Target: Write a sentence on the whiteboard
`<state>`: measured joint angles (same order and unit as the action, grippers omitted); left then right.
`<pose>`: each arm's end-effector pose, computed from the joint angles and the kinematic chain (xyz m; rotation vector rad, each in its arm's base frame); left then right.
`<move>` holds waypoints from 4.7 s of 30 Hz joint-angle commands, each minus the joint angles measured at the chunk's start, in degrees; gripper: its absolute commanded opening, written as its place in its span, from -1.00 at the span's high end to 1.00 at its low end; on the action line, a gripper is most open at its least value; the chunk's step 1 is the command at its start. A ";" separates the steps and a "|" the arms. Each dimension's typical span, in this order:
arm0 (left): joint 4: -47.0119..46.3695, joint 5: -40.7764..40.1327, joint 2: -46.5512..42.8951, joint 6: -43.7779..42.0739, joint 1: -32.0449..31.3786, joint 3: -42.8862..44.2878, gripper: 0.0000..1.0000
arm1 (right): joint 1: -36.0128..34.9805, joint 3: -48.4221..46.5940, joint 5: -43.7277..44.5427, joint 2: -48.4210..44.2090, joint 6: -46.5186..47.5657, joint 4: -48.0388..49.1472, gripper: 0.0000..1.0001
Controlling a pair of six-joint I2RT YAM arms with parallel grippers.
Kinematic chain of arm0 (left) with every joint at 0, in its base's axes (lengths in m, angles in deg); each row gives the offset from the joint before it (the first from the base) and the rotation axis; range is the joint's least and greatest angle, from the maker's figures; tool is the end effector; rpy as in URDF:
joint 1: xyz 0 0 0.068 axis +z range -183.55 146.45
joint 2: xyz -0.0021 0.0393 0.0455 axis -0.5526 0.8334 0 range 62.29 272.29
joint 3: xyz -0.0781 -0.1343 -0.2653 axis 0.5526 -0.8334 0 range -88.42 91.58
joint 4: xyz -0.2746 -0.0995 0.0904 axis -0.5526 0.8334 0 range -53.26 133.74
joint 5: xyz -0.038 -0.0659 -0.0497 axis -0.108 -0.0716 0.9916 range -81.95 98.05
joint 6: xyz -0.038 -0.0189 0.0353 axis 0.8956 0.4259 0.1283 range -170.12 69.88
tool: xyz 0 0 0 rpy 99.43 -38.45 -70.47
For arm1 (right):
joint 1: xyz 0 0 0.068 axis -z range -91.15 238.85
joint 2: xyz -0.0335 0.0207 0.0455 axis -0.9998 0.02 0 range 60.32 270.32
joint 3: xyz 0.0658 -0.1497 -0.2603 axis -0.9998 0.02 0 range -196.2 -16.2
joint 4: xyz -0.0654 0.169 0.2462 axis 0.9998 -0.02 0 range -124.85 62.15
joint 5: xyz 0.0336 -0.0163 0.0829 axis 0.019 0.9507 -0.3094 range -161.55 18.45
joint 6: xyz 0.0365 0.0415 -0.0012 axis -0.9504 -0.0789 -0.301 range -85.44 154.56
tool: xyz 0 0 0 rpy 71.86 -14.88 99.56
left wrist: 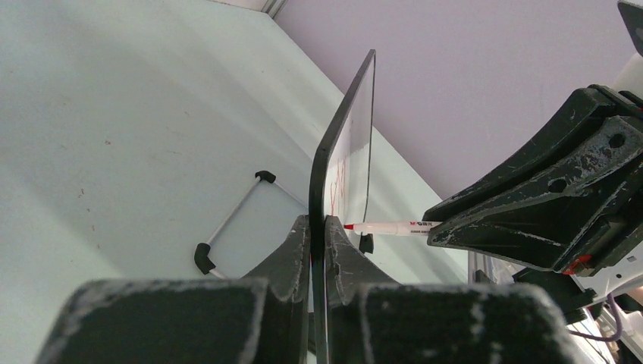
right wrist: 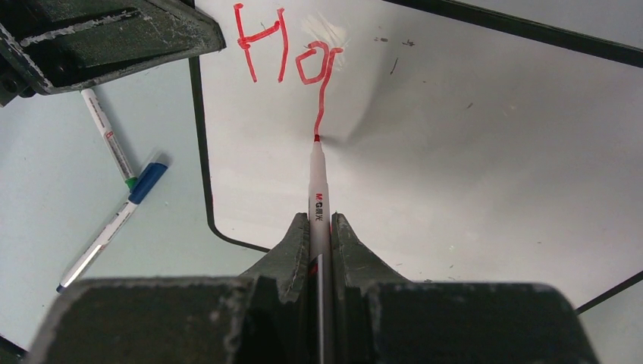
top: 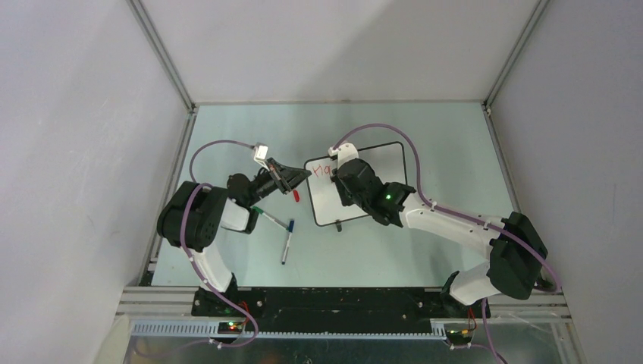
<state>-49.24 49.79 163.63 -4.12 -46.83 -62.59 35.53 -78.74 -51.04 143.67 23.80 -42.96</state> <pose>0.2962 -0.0956 0.1583 0.2271 1.5656 -1.3313 0.2303 0.2871 0.2995 -0.5965 2.0794 0.2529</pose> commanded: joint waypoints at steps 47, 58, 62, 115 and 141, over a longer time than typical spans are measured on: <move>-1.70 1.30 -0.13 -2.76 -0.82 1.16 0.99 | 3.54 -7.74 -0.17 2.18 3.10 2.63 1.00; -1.65 1.34 -0.02 -2.74 -0.80 1.18 0.99 | 3.76 -7.74 2.34 1.62 3.03 1.39 1.00; -1.65 1.33 -0.07 -2.76 -0.81 1.16 0.99 | 3.75 -7.68 2.68 1.43 2.77 0.72 1.00; -1.66 1.55 0.18 -2.53 -0.84 1.42 0.99 | 1.37 -5.79 -1.48 -1.02 1.94 -1.40 1.00; -1.65 1.60 0.25 -2.45 -0.89 1.43 0.99 | 7.53 -1.14 -8.13 -6.80 -0.44 2.47 1.00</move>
<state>-49.24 50.29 163.65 -4.10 -46.94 -62.35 43.75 -79.72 -59.80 136.31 23.42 -43.53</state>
